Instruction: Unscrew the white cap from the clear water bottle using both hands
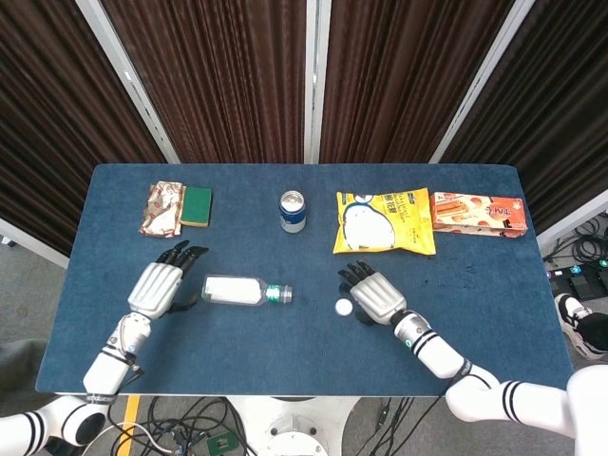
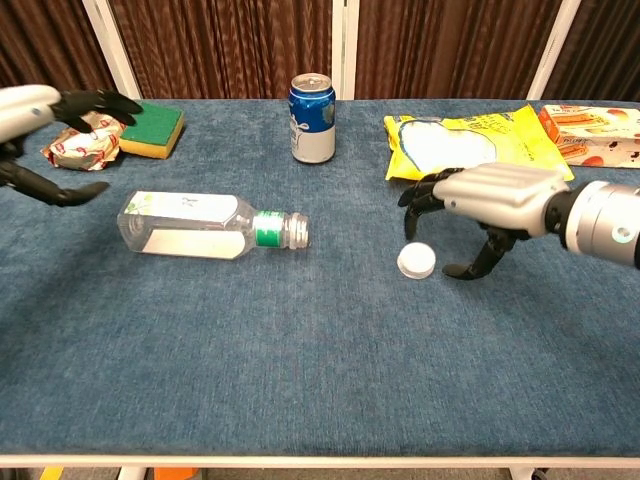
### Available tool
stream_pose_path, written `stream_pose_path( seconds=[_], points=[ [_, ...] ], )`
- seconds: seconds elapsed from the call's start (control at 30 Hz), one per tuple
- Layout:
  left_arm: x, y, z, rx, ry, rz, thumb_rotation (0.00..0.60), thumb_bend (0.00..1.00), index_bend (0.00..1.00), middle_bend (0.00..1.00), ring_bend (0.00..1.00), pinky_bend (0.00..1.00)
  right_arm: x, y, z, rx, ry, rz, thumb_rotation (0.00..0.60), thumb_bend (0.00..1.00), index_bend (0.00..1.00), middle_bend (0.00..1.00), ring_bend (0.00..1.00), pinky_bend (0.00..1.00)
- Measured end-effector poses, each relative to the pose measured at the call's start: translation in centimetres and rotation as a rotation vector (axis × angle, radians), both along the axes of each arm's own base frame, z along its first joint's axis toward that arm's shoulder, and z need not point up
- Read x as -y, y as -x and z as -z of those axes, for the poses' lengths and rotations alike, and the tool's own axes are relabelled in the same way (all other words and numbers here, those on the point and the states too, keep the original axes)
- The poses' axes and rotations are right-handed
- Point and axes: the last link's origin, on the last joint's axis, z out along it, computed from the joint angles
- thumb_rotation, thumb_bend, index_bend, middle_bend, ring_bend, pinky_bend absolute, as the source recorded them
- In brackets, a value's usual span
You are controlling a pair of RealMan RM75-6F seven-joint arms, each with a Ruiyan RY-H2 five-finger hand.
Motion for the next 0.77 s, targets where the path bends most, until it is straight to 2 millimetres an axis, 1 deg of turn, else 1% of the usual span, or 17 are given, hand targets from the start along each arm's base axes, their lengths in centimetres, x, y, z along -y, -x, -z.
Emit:
stream_pose_path(
  seconds=[0.07, 0.17, 0.23, 0.27, 0.37, 0.43, 0.47, 0.5, 0.53, 0.6, 0.7, 0.77],
  points=[
    [0.1, 0.7, -0.7, 0.0, -0.014, -0.018, 0.6, 0.36, 0.11, 0.12, 0.03, 0.17, -0.1, 0.1, -0.1, 0.005, 0.012, -0.001, 0.6, 0.37, 0.07, 0.05, 0.0, 0.0],
    [0.2, 1.9, -2.2, -0.003, -0.052, -0.048, 0.6, 0.36, 0.11, 0.12, 0.03, 0.17, 0.0, 0.5, -1.4, 0.029, 0.057, 0.01, 0.6, 0.37, 0.06, 0.05, 0.0, 0.0],
    [0.4, 2.9, -3.3, -0.01, -0.088, -0.069, 0.6, 0.36, 0.11, 0.12, 0.03, 0.17, 0.1, 1.0, -3.0, 0.055, 0.111, 0.028, 0.6, 0.37, 0.06, 0.05, 0.0, 0.0],
    [0.6, 3.7, -4.2, -0.02, -0.117, -0.085, 0.6, 0.36, 0.11, 0.12, 0.03, 0.17, 0.1, 1.4, -3.9, 0.068, 0.14, 0.039, 0.6, 0.37, 0.06, 0.05, 0.0, 0.0],
    [1.6, 6.0, -6.6, -0.065, -0.191, -0.132, 0.6, 0.36, 0.13, 0.12, 0.03, 0.15, -0.3, 3.2, -7.4, 0.115, 0.251, 0.088, 0.6, 0.37, 0.06, 0.05, 0.0, 0.0],
    [2.5, 7.4, -7.9, -0.097, -0.225, -0.161, 0.6, 0.36, 0.13, 0.12, 0.03, 0.12, -1.1, 4.8, -10.1, 0.145, 0.335, 0.124, 0.6, 0.37, 0.05, 0.05, 0.0, 0.0],
    [3.1, 8.3, -8.6, -0.119, -0.242, -0.177, 0.6, 0.36, 0.13, 0.12, 0.03, 0.11, -1.6, 5.6, -11.2, 0.157, 0.371, 0.141, 0.6, 0.37, 0.03, 0.04, 0.0, 0.0],
    [3.7, 8.9, -9.1, -0.133, -0.253, -0.187, 0.6, 0.35, 0.13, 0.12, 0.03, 0.1, -2.5, 6.7, -12.7, 0.173, 0.415, 0.164, 0.6, 0.37, 0.02, 0.04, 0.0, 0.0],
    [4.4, 9.5, -9.6, -0.15, -0.262, -0.199, 0.6, 0.35, 0.13, 0.12, 0.03, 0.1, -3.3, 7.5, -13.7, 0.183, 0.445, 0.181, 0.6, 0.37, 0.02, 0.04, 0.0, 0.0],
    [5.6, 10.1, -10.1, -0.164, -0.265, -0.208, 0.6, 0.34, 0.13, 0.12, 0.03, 0.1, -5.4, 9.3, -15.7, 0.202, 0.505, 0.22, 0.6, 0.37, 0.01, 0.03, 0.0, 0.0],
    [7.6, 10.3, -10.6, -0.165, -0.268, -0.215, 0.6, 0.33, 0.13, 0.12, 0.03, 0.1, -8.6, 11.1, -17.7, 0.221, 0.568, 0.269, 0.6, 0.37, 0.01, 0.03, 0.0, 0.0],
    [8.9, 10.1, -10.7, -0.163, -0.27, -0.218, 0.6, 0.33, 0.13, 0.12, 0.03, 0.09, -10.3, 11.8, -18.5, 0.233, 0.599, 0.292, 0.6, 0.37, 0.01, 0.02, 0.0, 0.0]
  ],
)
